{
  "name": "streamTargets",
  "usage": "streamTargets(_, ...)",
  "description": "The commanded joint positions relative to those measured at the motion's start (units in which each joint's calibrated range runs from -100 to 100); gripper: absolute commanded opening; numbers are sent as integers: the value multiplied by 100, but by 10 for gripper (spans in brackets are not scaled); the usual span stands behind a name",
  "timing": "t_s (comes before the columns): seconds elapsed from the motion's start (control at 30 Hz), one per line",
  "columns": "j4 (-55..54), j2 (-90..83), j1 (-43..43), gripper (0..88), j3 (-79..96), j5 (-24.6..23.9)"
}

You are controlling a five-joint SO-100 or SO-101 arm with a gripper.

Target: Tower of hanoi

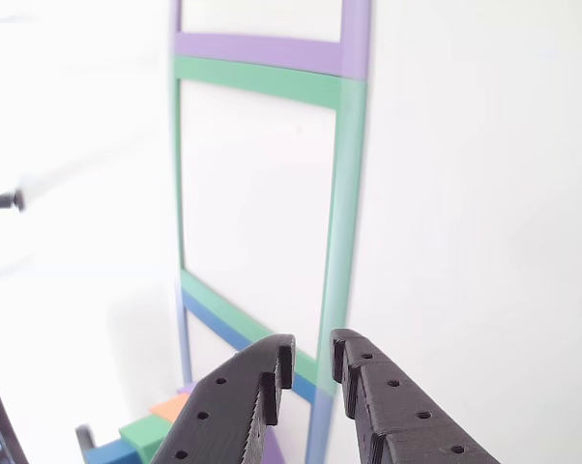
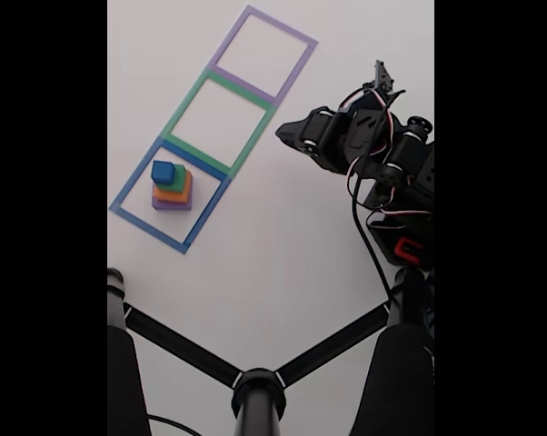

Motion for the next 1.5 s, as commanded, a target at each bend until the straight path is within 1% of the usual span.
streamTargets(0.0,22,-76,53,0,61,-171)
streamTargets(0.3,22,-76,107,0,61,-392)
streamTargets(1.47,22,-76,114,0,61,-355)
